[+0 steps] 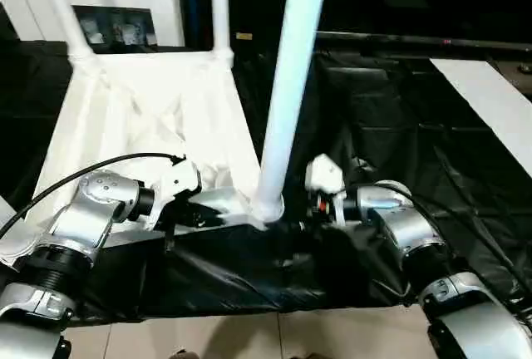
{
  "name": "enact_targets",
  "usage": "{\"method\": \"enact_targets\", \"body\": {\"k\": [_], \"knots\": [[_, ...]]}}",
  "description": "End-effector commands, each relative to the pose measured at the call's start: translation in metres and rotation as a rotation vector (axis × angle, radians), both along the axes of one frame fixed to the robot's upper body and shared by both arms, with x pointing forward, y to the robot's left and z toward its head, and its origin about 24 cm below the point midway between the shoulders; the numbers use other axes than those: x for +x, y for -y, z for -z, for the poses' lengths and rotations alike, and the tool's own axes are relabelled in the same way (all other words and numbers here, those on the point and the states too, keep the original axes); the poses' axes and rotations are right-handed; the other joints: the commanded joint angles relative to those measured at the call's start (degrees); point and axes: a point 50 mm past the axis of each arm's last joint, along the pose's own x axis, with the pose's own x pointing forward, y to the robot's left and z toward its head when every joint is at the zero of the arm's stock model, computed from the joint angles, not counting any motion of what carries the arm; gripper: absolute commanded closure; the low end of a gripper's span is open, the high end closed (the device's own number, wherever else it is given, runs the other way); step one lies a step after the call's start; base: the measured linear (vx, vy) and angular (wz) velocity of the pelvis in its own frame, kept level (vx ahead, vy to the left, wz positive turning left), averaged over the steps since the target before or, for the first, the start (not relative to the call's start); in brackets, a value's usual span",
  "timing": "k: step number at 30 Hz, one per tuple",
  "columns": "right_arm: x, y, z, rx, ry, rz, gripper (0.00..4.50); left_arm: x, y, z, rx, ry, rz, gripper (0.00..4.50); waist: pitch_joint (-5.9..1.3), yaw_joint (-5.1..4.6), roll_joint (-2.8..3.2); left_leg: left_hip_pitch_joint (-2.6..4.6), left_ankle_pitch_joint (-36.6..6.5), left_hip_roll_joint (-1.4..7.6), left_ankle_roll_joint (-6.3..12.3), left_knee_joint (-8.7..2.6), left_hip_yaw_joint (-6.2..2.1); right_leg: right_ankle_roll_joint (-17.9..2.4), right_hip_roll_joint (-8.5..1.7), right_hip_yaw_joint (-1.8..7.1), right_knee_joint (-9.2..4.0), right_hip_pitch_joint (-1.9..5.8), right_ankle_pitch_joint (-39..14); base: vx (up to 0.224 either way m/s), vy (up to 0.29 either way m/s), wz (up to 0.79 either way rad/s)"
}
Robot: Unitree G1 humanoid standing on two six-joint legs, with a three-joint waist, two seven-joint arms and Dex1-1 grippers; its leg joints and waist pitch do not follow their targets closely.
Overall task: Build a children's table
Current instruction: Rotate leg to tighten
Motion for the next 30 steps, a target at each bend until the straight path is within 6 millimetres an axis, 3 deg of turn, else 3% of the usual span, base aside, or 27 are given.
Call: {"method": "enact_targets", "body": {"k": [1, 8, 9, 12, 14, 16, 29, 30], "knots": [[0.005, -0.002, -0.006, -0.019, 0.034, -0.018, 0.07, -0.009, 0.012, 0.007, -0.007, -0.056, 0.109, 4.5, -3.75, -0.01, 0.52, 0.13, -8.19, 0.74, 2.3, -4.03, 0.55, -12.58, -3.16, 3.38, -3.82, 3.49, -11.19, 0.0, 0.0, 0.0], [0.008, -0.005, -0.009, -0.004, 0.043, -0.013, 0.07, -0.015, 0.014, 0.008, -0.006, -0.069, 0.161, 4.5, -3.91, 0.52, 0.47, 0.11, -6.35, 0.78, 2.63, -3.95, 0.61, -13.07, -3.06, 3.41, -3.26, 3.53, -7.98, 0.0, 0.0, 0.0], [0.008, -0.006, -0.009, 0.0, 0.041, -0.014, 0.33, -0.015, 0.014, 0.009, -0.004, -0.071, 0.165, 4.5, -3.94, 0.63, 0.39, 0.09, -6.19, 0.73, 2.51, -3.92, 0.63, -13.08, -3.0, 3.4, -3.19, 3.59, -7.51, 0.0, 0.0, 0.0], [0.008, -0.009, -0.009, 0.009, 0.034, -0.028, 0.41, -0.017, 0.014, 0.011, 0.001, -0.084, 0.179, 4.5, -4.0, 0.73, 0.93, 0.12, -6.85, 0.69, 2.0, -3.94, 0.59, -13.17, -3.01, 3.42, -3.16, 3.65, -7.25, 0.0, 0.0, 0.0], [0.008, -0.009, -0.009, 0.006, 0.032, -0.035, 0.56, -0.017, 0.014, 0.012, 0.003, -0.085, 0.18, 4.5, -3.99, 0.7, 0.73, 0.11, -7.16, 0.73, 1.79, -4.01, 0.56, -13.15, -2.97, 3.38, -3.22, 3.68, -7.34, 0.0, 0.0, 0.0], [0.007, -0.01, -0.008, 0.005, 0.033, -0.04, 0.83, -0.016, 0.014, 0.012, 0.005, -0.089, 0.179, 4.5, -4.0, 0.73, 0.97, 0.17, -7.44, 0.7, 1.56, -3.99, 0.57, -13.29, -2.94, 3.4, -3.2, 3.66, -7.13, 0.0, 0.0, 0.0], [0.006, -0.016, -0.005, 0.039, 0.019, -0.029, 1.72, -0.012, 0.016, 0.008, -0.028, -0.087, 0.149, 4.5, -3.96, 0.67, 1.03, 0.18, -8.81, 0.72, 1.01, -4.08, 0.48, -13.31, -2.92, 3.42, -3.31, 3.68, -8.33, 0.0, 0.0, 0.0], [0.006, -0.018, -0.003, 0.058, 0.011, 0.014, 1.76, -0.009, 0.019, 0.009, -0.028, -0.077, 0.117, 4.5, -3.95, 0.67, 1.27, 0.19, -8.69, 0.72, 0.92, -4.1, 0.47, -13.45, -2.93, 3.44, -3.29, 3.68, -8.12, 0.0, 0.0, 0.0]]}}
